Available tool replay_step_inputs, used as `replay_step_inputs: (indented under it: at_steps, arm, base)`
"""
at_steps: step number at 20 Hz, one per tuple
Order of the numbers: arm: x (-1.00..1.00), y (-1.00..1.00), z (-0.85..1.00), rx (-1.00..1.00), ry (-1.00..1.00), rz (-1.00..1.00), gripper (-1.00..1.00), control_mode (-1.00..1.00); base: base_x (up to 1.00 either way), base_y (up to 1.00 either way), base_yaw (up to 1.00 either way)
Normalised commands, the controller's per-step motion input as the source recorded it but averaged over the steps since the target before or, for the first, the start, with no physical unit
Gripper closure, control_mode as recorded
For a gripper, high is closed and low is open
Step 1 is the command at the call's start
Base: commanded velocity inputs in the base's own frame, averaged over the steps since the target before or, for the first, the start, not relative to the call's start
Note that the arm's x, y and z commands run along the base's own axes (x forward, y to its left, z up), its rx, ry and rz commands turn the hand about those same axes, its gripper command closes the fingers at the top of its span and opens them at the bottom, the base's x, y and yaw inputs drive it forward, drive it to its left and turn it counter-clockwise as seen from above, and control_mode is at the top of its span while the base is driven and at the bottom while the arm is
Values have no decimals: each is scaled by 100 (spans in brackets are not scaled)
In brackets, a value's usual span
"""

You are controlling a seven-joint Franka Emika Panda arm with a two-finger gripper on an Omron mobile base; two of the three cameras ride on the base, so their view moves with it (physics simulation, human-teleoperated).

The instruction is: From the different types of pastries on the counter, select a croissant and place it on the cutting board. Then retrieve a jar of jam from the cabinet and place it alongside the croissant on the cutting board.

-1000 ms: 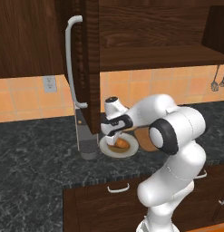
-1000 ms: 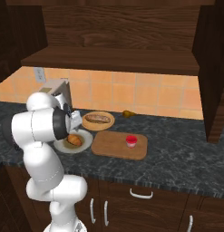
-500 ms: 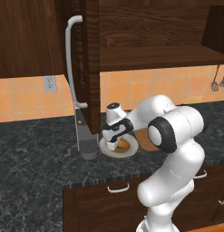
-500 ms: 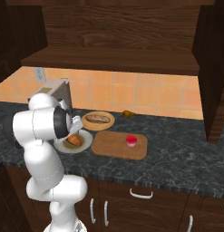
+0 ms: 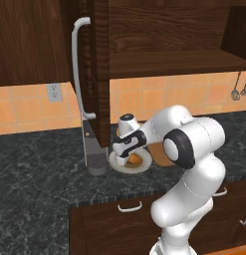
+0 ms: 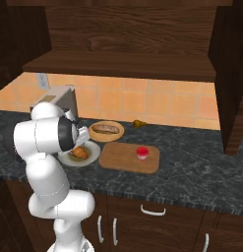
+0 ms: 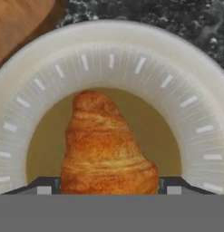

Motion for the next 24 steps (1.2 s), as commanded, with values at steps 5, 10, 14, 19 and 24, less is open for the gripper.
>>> replay_step_inputs:
  at_steps: [5,10,14,19,24]
  arm:
    - [-15,-1,23,-1,0,11,100,-100]
    - [2,-15,35,-4,-1,6,100,-100]
    - [16,-33,37,0,0,0,100,-100]
    - [3,-40,31,0,0,-7,100,-100]
    - [4,-41,34,0,0,-12,100,-100]
  base:
    - [0,0,0]
    - [0,0,0]
    - [0,0,0]
    - [0,0,0]
    - [0,0,0]
